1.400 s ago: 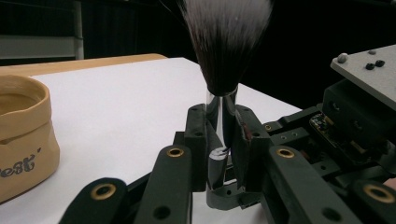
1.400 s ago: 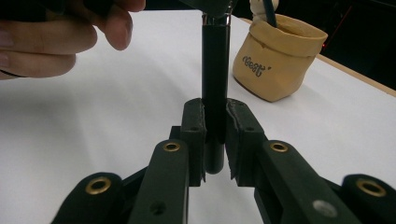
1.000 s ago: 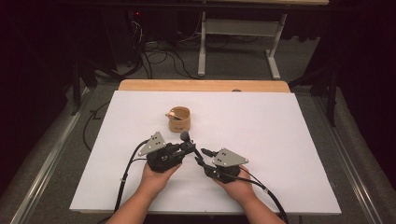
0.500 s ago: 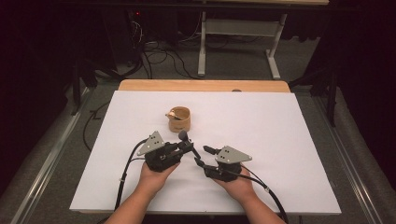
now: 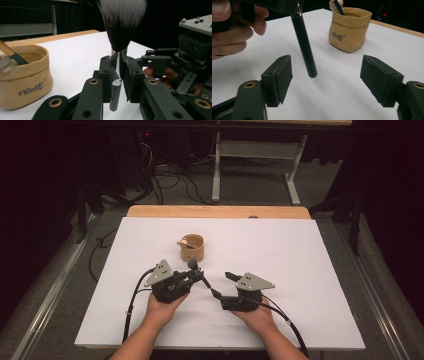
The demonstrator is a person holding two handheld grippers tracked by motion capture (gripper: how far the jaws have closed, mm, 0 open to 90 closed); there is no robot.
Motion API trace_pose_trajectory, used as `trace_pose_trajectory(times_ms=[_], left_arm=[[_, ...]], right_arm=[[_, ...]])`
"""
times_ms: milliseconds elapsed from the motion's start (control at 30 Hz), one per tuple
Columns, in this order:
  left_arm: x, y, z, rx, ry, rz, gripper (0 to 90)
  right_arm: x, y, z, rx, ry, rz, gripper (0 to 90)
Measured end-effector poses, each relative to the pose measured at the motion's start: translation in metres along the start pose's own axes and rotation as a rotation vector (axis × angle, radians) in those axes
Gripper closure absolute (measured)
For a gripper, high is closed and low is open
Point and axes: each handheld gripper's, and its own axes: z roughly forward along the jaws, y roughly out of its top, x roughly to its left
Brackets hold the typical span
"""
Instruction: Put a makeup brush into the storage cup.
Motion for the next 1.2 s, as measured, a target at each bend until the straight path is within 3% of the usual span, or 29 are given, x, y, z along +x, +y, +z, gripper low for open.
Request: trace_pose_trajectory(times_ms=[600,933,1200], left_arm=[[0.010,0.002,-0.010,0.002,0.051,0.012,77.9],[0.015,0.003,-0.015,-0.003,0.083,0.019,77.9],[0.019,0.004,-0.020,-0.012,0.107,0.017,77.9]], right_arm=[[-0.019,0.001,-0.013,0.003,-0.032,0.037,1.7],[-0.024,0.000,-0.022,-0.006,-0.038,0.044,1.3],[-0.032,0.000,-0.034,-0.011,-0.073,0.049,1.3]])
